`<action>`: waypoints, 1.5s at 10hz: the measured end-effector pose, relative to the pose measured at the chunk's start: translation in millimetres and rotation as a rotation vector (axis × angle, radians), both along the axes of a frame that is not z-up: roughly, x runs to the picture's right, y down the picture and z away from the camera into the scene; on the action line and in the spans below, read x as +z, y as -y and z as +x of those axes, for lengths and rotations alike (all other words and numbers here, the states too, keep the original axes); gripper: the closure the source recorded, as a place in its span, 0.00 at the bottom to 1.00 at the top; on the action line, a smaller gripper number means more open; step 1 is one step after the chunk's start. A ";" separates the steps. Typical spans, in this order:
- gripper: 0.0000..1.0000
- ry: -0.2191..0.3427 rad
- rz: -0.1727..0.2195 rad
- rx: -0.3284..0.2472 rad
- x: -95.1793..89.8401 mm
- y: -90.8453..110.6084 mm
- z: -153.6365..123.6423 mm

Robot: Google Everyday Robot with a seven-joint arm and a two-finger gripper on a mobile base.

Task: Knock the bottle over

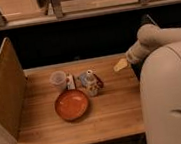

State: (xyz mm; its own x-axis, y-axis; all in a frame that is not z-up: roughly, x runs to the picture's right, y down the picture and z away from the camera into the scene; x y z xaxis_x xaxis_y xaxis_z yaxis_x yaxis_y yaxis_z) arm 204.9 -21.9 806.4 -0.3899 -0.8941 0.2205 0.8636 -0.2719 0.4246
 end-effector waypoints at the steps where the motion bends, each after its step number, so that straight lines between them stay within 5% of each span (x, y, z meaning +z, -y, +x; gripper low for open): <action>1: 0.23 0.000 0.000 0.000 0.1 0.0 0.0; 13: 0.23 0.000 0.000 0.000 0.1 -0.2 0.1; 15: 0.30 0.000 0.000 0.000 0.1 -0.2 0.0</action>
State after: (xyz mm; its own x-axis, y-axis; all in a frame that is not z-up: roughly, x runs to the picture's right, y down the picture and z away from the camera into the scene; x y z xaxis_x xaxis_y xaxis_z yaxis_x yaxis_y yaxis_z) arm 204.9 -21.7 806.5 -0.3899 -0.8940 0.2208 0.8636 -0.2718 0.4247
